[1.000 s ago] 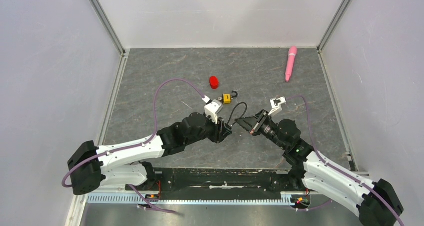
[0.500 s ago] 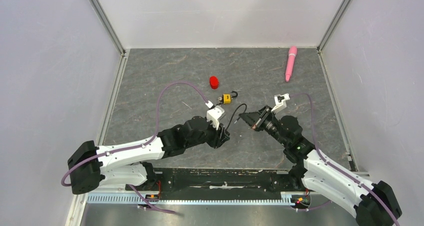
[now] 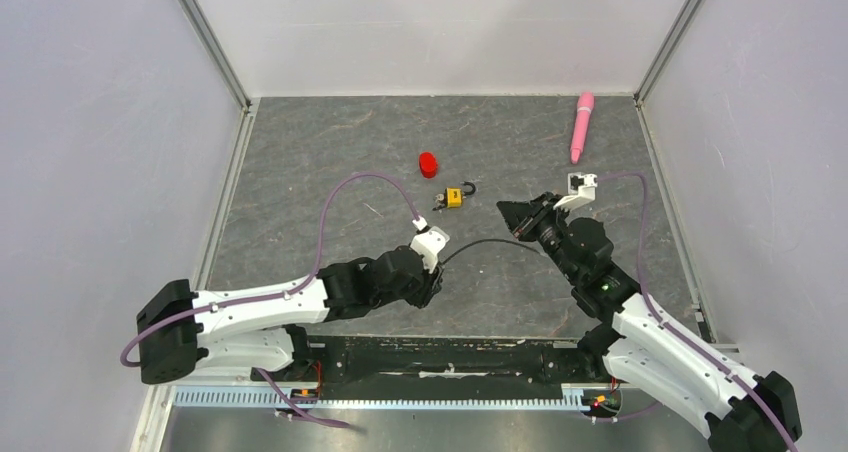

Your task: Unlock with the key

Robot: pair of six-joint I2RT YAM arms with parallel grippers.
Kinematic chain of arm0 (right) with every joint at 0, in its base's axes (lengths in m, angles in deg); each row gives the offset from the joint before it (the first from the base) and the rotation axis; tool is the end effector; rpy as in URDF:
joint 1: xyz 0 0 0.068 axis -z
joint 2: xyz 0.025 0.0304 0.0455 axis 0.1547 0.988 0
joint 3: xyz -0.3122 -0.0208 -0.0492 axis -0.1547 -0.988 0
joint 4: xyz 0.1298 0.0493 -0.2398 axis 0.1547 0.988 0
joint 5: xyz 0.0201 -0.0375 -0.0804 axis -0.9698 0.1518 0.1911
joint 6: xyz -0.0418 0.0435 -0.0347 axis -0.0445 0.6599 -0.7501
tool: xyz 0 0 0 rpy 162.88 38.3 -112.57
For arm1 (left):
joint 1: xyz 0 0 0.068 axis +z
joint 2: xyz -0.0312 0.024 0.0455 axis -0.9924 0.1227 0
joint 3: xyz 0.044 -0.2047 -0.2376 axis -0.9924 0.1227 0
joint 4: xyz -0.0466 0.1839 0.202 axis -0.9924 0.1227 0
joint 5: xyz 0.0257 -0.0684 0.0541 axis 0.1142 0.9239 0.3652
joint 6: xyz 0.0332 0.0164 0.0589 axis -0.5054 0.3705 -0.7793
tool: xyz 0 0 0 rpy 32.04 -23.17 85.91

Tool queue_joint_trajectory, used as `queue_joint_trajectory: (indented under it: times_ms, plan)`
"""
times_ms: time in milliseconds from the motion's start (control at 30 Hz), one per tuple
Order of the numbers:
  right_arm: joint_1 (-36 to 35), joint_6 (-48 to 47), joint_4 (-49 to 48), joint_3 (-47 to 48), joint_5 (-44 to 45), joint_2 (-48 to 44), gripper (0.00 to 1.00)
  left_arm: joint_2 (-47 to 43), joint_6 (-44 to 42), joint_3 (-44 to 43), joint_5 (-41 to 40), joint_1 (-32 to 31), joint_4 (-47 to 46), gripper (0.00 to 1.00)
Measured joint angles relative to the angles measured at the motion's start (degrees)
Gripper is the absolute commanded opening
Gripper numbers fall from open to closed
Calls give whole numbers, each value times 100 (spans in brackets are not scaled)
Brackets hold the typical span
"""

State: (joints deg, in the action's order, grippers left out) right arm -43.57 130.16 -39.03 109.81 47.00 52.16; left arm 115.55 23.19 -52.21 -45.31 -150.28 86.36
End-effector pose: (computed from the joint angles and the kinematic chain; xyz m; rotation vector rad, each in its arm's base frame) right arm 0.1608 0.1030 0.2881 0.2333 1.7172 0.9347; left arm 0.1083 -0.2282 0.2469 0.8104 2.1401 -0.5884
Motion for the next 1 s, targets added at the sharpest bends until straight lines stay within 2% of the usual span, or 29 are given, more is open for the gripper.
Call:
queue_joint_trajectory:
  times_ms: [100,200,467,567,833,1000]
  plan:
    - [9,-229,219,72,260,-17,51,-44,35,-7,-308,31,212,2]
    - [4,-492,636,151,472,22,66,-42,70,-13,-584,98,446,2]
    - [4,-1117,1499,273,1137,-260,91,118,74,-133,-726,402,483,2]
    - [4,-1333,1742,275,1401,-514,95,420,70,-286,-697,496,387,2]
    - [4,-1696,2124,278,1919,-1003,96,1180,68,-660,-455,697,186,2]
    - [4,-1757,2256,278,2050,-1045,96,1698,68,-925,-330,922,146,12]
